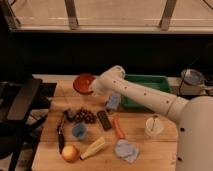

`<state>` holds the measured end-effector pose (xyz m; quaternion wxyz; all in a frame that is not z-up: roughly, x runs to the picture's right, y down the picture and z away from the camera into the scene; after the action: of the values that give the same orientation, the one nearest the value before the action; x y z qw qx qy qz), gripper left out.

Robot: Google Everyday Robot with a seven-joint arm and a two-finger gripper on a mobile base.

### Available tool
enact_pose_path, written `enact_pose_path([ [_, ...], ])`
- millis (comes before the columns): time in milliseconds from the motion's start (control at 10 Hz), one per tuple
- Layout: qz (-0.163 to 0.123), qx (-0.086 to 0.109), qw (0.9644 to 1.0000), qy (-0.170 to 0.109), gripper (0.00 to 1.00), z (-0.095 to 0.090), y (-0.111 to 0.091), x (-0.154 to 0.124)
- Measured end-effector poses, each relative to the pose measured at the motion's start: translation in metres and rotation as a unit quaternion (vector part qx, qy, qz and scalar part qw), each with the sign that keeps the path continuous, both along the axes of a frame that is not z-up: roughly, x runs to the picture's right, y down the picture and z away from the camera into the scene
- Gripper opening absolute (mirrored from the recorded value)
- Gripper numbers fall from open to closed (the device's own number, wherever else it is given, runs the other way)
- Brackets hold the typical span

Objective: Stack bowls into tray

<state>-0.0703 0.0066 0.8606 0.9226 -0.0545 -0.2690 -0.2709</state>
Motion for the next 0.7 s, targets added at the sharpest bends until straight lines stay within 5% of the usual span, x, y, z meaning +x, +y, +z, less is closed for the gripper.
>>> enact_pose_path([
  [400, 0.039, 0.055, 0.9975, 0.021, 0.16, -0.03, -0.053, 0.048],
  [700, 0.071, 0.06, 0.9934, 0.068, 0.16, -0.036, -0.064, 0.119],
])
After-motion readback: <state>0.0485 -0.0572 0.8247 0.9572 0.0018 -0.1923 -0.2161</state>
